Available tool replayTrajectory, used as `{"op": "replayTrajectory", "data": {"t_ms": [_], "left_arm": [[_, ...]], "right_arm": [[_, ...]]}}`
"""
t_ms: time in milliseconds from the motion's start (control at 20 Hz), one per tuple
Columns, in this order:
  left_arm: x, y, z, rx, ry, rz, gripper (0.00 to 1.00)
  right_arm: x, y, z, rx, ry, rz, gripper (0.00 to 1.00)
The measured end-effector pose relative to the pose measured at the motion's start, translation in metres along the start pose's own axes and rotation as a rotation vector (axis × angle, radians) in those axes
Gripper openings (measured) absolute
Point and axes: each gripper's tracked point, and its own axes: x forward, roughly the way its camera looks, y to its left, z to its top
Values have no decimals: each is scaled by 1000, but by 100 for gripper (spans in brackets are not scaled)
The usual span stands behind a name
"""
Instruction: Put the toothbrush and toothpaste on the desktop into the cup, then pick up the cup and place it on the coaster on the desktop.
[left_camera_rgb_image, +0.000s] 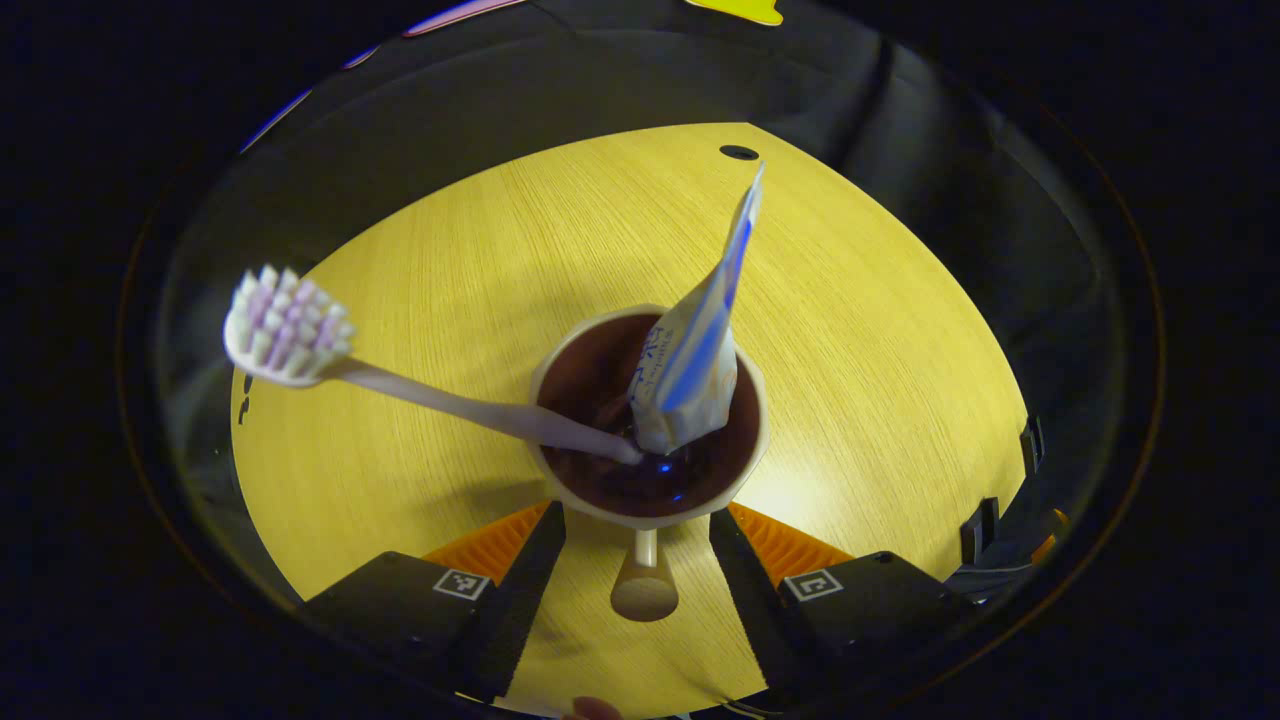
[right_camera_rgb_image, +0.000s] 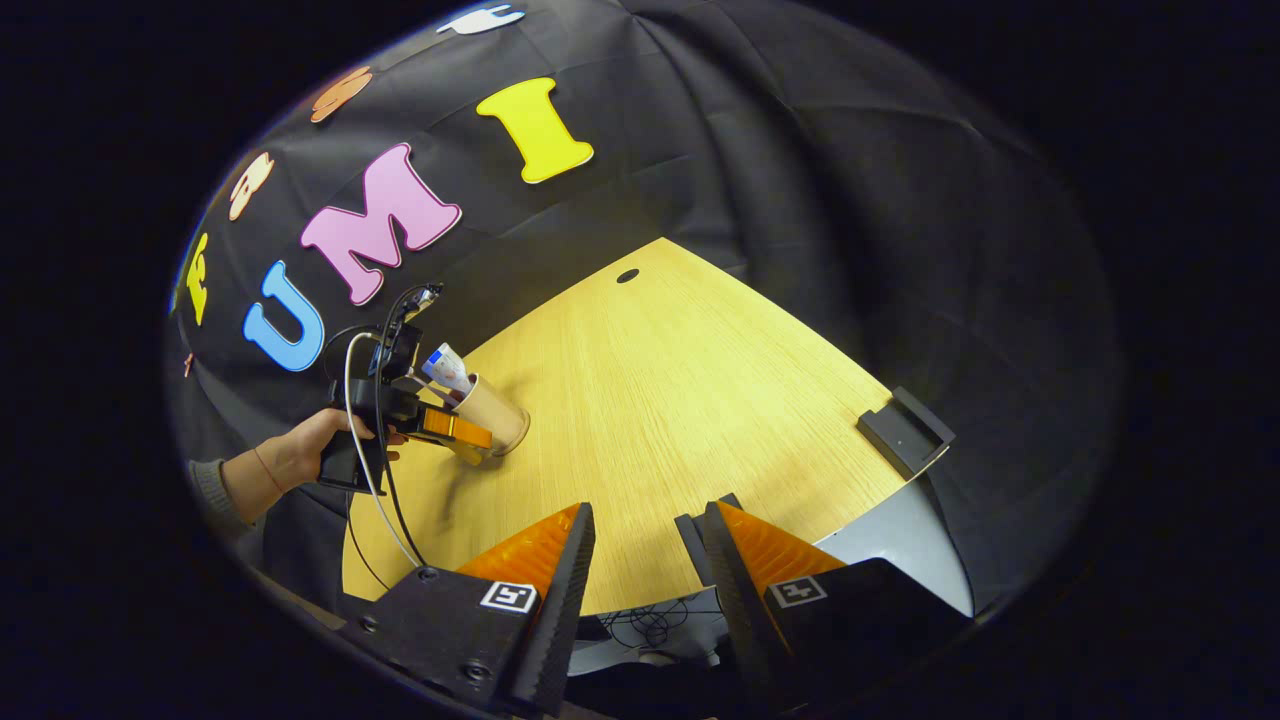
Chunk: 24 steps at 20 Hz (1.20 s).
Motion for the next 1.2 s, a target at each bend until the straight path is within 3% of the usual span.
{"op": "replayTrajectory", "data": {"t_ms": [350, 650, 800, 1100, 1150, 1200], "left_arm": [[-37, 8, -4, -33, -105, -14, 95], [-83, 29, -13, -64, -213, -2, 95], [-104, 47, -23, -93, -276, 24, 94], [-139, 77, -52, -173, -365, 55, 95], [-142, 79, -59, -189, -376, 50, 95], [-148, 82, -65, -203, -390, 57, 95]], "right_arm": [[12, 29, 5, -33, -11, 39, 69], [29, 72, 4, -98, 9, 109, 76], [38, 95, 5, -136, 21, 147, 87], [52, 149, 14, -201, 37, 229, 95], [53, 157, 15, -217, 37, 242, 95], [56, 165, 17, -232, 40, 251, 86]]}}
